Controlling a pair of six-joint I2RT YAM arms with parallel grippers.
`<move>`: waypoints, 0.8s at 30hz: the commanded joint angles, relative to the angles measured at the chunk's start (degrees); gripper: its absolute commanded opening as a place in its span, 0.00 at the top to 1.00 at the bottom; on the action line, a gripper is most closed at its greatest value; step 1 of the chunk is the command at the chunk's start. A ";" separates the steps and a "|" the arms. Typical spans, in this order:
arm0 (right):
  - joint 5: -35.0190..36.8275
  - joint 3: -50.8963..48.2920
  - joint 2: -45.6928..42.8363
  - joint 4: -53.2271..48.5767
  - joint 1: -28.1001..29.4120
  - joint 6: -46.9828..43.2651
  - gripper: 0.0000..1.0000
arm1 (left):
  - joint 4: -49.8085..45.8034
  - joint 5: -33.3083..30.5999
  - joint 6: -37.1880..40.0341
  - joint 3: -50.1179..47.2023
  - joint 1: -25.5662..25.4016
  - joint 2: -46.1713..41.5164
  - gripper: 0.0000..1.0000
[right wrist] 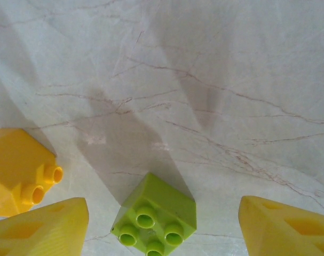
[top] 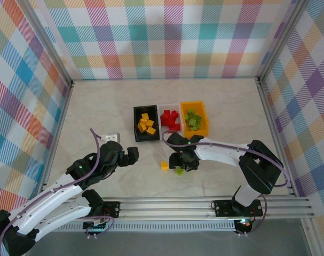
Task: Sort the legos into containers by color
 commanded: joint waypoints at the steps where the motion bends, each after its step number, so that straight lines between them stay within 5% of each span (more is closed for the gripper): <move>1: -0.85 1.12 1.91 -2.10 0.64 -1.27 0.26 | -1.27 -1.59 0.44 -0.40 0.43 -0.49 0.00; 14: -0.59 0.24 2.73 -1.43 0.93 -4.34 0.59 | -1.15 -2.73 0.79 0.29 0.41 2.20 0.00; 19: 4.15 2.21 -2.88 -3.10 -0.79 -6.43 0.64 | -0.77 -3.06 1.50 0.73 0.43 3.22 0.00; 24: 7.19 7.44 -7.08 -4.68 -8.27 -12.07 0.64 | -0.36 -2.64 0.84 1.08 0.48 4.62 0.00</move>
